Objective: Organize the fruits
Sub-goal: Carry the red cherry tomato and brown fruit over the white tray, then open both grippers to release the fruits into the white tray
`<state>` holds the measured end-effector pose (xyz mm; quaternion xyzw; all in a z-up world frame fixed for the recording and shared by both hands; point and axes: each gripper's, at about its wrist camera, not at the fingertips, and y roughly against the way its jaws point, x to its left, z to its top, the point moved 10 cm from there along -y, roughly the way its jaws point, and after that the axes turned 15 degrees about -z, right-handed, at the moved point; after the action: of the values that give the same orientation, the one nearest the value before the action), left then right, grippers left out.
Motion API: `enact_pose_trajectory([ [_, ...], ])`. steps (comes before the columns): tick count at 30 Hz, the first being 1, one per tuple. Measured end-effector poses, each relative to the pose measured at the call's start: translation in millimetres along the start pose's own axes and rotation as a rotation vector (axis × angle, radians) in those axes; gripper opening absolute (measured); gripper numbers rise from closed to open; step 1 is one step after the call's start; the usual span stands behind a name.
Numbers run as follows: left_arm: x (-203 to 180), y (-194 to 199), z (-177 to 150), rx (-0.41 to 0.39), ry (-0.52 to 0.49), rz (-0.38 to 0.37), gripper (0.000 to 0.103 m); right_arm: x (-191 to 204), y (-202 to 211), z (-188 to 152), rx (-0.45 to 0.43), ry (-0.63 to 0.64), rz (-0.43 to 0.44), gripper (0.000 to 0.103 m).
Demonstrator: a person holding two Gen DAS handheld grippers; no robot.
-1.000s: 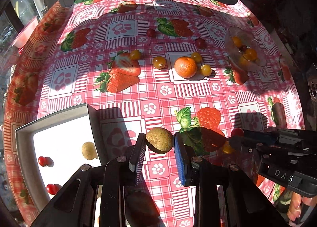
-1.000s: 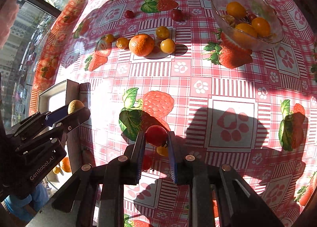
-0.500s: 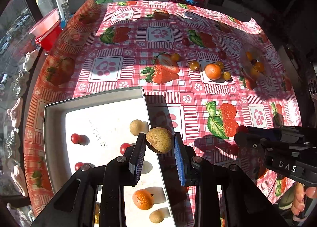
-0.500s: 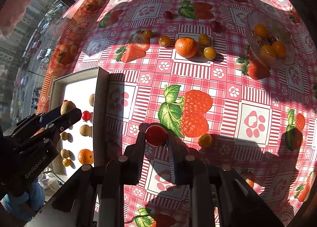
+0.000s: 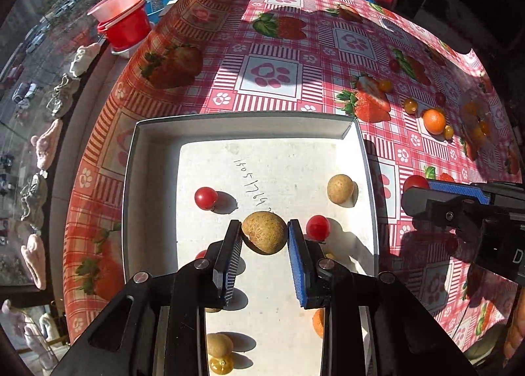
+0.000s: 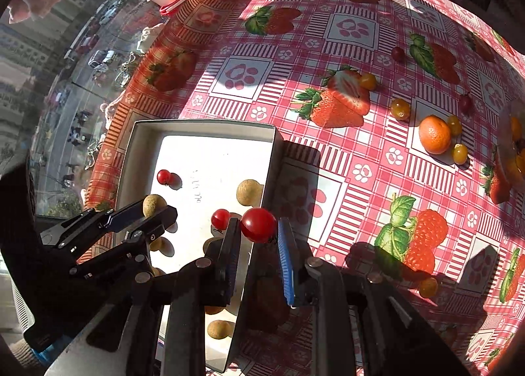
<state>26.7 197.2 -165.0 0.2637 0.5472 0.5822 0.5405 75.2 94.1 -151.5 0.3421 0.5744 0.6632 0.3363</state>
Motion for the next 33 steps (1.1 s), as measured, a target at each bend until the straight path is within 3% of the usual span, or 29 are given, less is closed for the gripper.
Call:
enact_pose_trajectory([
  [11, 17.4, -27.9, 1.4, 0.036, 0.006, 0.022, 0.03, 31.7, -46.8, 42.1, 0.04, 0.055, -0.008, 0.024],
  [25, 17.2, -37.8, -4.8, 0.064, -0.014, 0.033, 0.031, 46.0, -81.2, 44.1, 0.074, 0.129, -0.064, 0.025],
  [26, 17.3, -38.1, -4.3, 0.067, -0.011, 0.037, 0.04, 47.3, -81.4, 44.0, 0.076, 0.131, -0.065, 0.026],
  [27, 18.4, -37.1, -3.9, 0.065, -0.009, 0.048, 0.066, 48.3, -80.1, 43.4, 0.079, 0.132, -0.06, 0.028],
  [28, 19.9, -33.3, -2.0, 0.047, -0.011, 0.066, 0.075, 50.5, -77.4, 42.2, 0.081, 0.13, -0.052, 0.033],
  [30, 18.9, -24.8, 0.9, 0.016, -0.021, 0.076, 0.078, 53.7, -73.0, 44.7, 0.071, 0.129, -0.038, 0.043],
  [32, 18.2, -21.2, -0.1, 0.023, -0.011, 0.061, 0.078, 56.4, -63.0, 45.7, 0.048, 0.134, -0.042, 0.058],
  [33, 19.6, -18.5, -0.4, 0.02, -0.004, 0.063, 0.078, 55.9, -57.4, 45.8, 0.032, 0.136, -0.063, 0.071],
])
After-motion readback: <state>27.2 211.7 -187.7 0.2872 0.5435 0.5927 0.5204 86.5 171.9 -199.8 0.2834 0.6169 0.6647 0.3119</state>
